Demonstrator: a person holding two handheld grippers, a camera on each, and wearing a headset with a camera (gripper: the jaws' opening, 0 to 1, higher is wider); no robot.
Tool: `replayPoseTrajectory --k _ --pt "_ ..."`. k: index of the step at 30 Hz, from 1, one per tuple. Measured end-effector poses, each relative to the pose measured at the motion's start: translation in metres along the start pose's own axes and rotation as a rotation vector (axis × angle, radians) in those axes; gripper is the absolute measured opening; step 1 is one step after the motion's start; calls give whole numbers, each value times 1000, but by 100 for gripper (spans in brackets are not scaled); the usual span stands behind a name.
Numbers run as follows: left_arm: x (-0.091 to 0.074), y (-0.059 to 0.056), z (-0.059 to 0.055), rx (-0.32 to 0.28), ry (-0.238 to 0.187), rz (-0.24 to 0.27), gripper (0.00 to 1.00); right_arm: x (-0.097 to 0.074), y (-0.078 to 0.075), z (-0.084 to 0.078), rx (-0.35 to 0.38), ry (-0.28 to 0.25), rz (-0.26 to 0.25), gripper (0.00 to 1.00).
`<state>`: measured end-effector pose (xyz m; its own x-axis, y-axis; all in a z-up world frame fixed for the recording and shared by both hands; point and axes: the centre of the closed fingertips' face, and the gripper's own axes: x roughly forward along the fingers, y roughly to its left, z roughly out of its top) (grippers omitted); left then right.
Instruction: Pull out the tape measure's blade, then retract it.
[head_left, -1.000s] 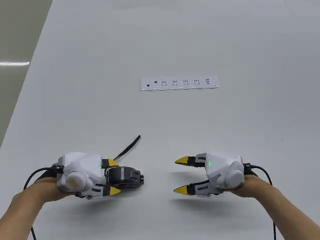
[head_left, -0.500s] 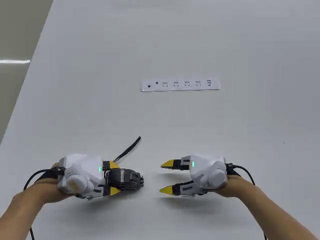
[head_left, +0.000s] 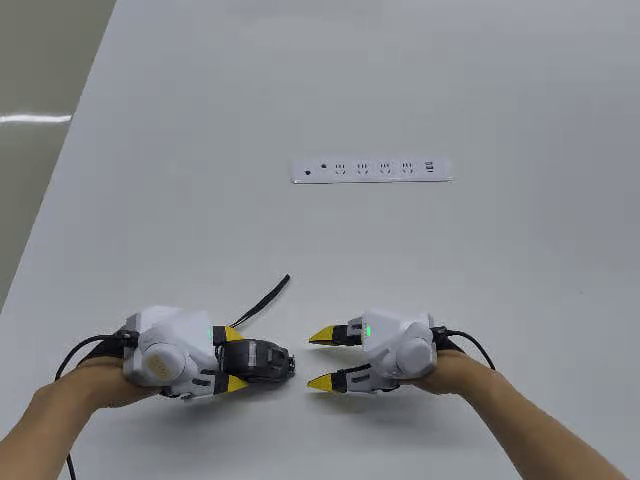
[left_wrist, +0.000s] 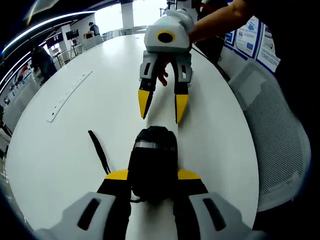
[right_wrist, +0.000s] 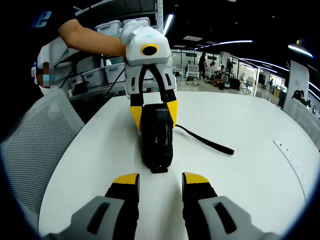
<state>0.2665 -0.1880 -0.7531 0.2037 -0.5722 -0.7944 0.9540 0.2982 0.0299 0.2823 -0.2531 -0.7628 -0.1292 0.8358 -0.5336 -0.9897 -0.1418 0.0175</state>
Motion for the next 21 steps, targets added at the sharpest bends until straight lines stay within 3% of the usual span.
replayPoseTrajectory --k 4,21 --pt "0 2 0 -26 -2 6 27 6 0 2 4 -5 6 32" --pt "1 0 -1 -21 -14 2 27 20 1 -2 -7 1 41 25"
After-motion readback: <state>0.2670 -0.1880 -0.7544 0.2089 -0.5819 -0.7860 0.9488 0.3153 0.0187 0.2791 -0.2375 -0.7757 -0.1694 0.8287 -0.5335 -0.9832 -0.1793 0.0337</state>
